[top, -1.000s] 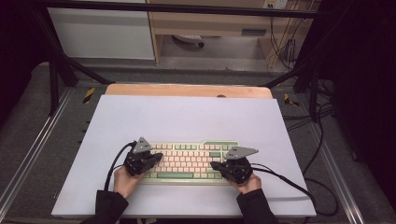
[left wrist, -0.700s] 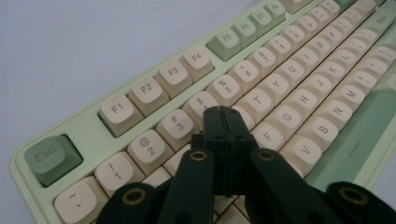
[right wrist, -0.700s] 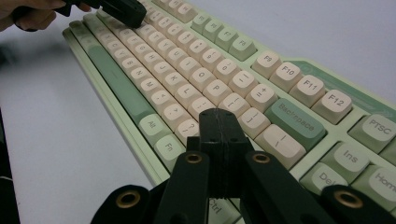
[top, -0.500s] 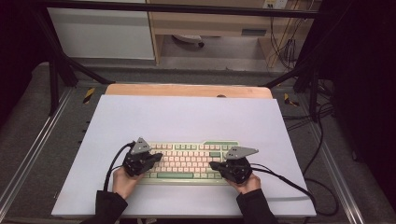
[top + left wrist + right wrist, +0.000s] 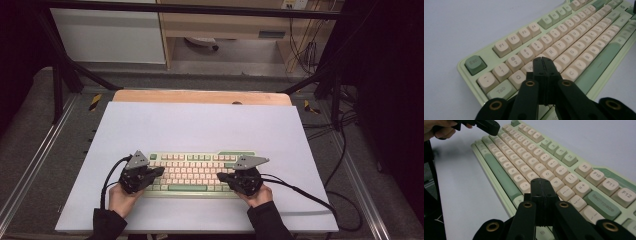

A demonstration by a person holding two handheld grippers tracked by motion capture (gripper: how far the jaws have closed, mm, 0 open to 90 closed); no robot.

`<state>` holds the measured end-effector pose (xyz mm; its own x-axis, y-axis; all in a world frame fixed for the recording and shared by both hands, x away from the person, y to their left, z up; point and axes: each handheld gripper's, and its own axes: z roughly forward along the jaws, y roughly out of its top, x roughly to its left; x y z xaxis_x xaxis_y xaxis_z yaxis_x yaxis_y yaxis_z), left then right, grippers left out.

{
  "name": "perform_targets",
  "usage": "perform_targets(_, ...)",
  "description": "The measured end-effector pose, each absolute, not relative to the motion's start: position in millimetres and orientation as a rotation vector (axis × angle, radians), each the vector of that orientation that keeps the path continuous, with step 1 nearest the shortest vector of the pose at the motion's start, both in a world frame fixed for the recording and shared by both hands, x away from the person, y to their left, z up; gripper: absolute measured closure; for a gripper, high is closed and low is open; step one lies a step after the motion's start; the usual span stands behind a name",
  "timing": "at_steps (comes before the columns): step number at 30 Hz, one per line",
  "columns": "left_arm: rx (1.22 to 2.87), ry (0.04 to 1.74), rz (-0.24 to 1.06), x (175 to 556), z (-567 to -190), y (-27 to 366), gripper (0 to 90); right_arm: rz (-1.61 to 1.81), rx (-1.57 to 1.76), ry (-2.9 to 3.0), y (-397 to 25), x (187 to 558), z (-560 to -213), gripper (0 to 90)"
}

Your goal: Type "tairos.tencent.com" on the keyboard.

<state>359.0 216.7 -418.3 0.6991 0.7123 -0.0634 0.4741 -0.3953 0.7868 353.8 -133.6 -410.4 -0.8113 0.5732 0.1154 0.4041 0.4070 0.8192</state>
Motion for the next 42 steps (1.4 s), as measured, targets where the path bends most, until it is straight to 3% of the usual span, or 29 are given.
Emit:
perform_targets(27,2.050,0.918,0.346,355,-422,230,90.0,1.333,0.792,2.554,-69,362,-421,90.0)
perform_targets(42,2.049,0.916,0.345,355,-421,230,90.0,1.281,0.770,2.595,-55,365,-430,90.0)
